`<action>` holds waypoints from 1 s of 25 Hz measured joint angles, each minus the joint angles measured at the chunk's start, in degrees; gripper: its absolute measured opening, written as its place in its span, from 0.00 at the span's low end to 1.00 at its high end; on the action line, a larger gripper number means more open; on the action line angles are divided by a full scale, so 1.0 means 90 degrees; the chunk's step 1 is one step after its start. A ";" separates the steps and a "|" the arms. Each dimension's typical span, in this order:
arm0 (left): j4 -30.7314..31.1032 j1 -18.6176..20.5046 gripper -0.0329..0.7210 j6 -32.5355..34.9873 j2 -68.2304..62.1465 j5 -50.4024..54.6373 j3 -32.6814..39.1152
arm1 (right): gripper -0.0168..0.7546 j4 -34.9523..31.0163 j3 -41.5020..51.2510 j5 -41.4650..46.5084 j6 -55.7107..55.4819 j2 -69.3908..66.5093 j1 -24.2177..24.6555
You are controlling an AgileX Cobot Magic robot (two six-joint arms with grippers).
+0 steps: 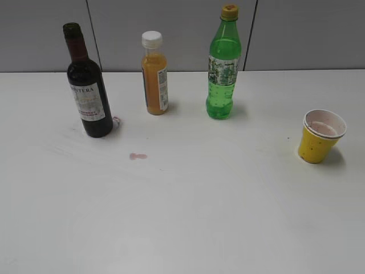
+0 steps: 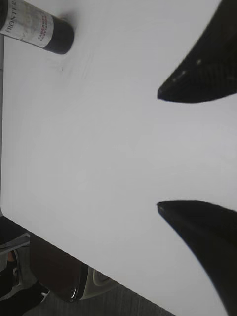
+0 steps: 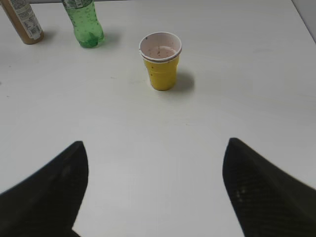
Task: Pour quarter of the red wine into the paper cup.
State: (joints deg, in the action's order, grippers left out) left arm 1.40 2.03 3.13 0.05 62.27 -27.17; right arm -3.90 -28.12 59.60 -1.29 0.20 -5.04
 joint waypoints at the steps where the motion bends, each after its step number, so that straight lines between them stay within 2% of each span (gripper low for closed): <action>1: 0.0000 0.0000 0.64 0.0000 0.0000 0.0000 0.0000 | 0.86 0.0000 0.0000 0.0000 0.0000 0.0000 0.0000; 17: 0.0000 0.0000 0.63 0.0000 0.0000 0.0000 0.0000 | 0.86 0.0013 -0.0057 -0.0062 -0.0002 0.0000 0.0000; 25: 0.0000 0.0000 0.58 0.0000 0.0000 0.0000 0.0000 | 0.85 0.0015 -0.0144 -0.1467 -0.0002 -0.0613 0.0000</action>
State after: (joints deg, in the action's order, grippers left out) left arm 1.40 2.03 3.13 0.05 62.27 -27.17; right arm -3.77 -29.42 46.40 -1.31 -5.32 -5.04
